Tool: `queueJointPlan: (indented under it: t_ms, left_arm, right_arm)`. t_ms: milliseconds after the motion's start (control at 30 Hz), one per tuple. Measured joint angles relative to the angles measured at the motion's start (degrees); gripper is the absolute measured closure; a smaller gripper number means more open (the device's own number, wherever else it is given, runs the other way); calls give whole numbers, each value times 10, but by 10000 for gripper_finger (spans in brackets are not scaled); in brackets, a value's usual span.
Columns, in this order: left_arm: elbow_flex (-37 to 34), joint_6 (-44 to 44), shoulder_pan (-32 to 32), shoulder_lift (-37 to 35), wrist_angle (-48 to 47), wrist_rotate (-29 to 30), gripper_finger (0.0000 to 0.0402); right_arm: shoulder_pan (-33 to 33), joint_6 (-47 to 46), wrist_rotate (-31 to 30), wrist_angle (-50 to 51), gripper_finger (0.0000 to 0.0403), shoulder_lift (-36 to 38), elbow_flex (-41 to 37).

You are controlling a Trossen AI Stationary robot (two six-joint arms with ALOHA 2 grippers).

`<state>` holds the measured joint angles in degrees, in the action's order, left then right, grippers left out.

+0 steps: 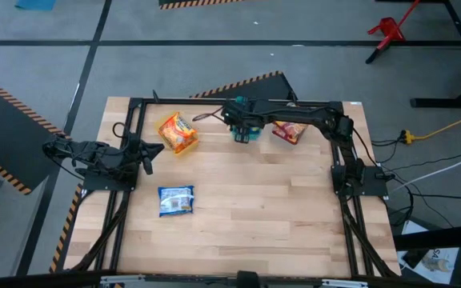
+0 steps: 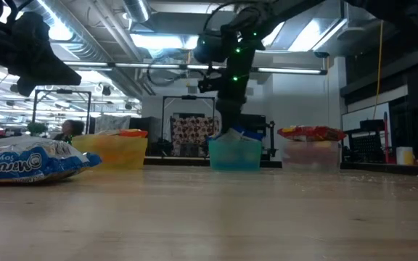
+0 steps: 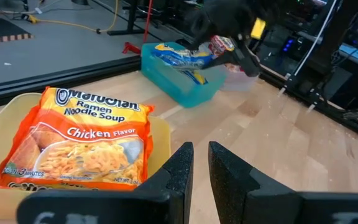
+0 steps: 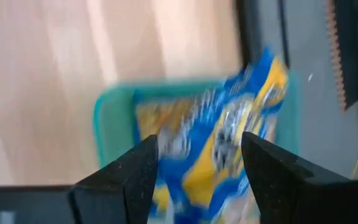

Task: Sort Maruchan noodles
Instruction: Put the right blue noodle pack into the green bin

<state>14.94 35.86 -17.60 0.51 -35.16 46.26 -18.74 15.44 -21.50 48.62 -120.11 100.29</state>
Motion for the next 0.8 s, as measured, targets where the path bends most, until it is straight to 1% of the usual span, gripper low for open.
queueJointPlan:
  t_ms: [67, 233, 400, 500, 600, 667, 800]
  left_arm:
    - [0, 0, 0, 0, 0, 0, 357]
    - [0, 0, 0, 0, 0, 1, 357]
    - [0, 0, 0, 0, 0, 16, 357]
    - [0, 0, 0, 0, 0, 18, 357]
    - [0, 0, 0, 0, 0, 18, 357]
    - [0, 0, 0, 0, 0, 18, 357]
    - [0, 0, 0, 0, 0, 19, 357]
  right_arm:
    - [0, 0, -3, -35, 187, 0, 2]
    - [0, -1, -48, -52, 187, 0, 2]
    - [0, -16, -37, -132, 187, 0, 3]
    - [4, -23, -24, -104, 187, 0, 28]
    - [8, -32, -15, -19, 187, 1, 47]
    - [11, -39, -14, 39, 187, 5, 49]
    - [13, -62, -13, 97, 187, 17, 35]
